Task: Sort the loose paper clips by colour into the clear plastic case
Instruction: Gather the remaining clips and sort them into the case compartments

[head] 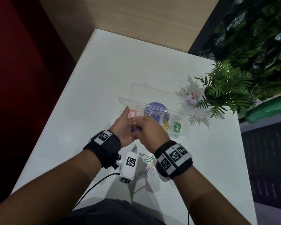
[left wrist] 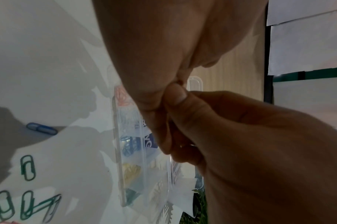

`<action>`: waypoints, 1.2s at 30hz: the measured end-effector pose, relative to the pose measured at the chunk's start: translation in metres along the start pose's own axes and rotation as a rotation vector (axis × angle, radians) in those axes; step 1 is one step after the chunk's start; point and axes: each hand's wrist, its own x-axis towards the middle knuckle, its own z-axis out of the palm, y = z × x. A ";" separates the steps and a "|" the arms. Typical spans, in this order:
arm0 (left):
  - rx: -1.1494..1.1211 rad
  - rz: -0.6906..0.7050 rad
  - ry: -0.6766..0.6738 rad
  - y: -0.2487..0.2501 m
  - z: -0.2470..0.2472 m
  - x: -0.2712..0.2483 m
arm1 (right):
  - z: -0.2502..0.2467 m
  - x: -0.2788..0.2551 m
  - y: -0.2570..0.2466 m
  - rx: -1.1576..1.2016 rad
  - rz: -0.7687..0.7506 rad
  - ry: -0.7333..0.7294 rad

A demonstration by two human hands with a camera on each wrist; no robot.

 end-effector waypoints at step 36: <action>0.229 0.093 0.216 0.000 -0.042 0.002 | -0.015 0.052 0.074 0.138 0.532 0.238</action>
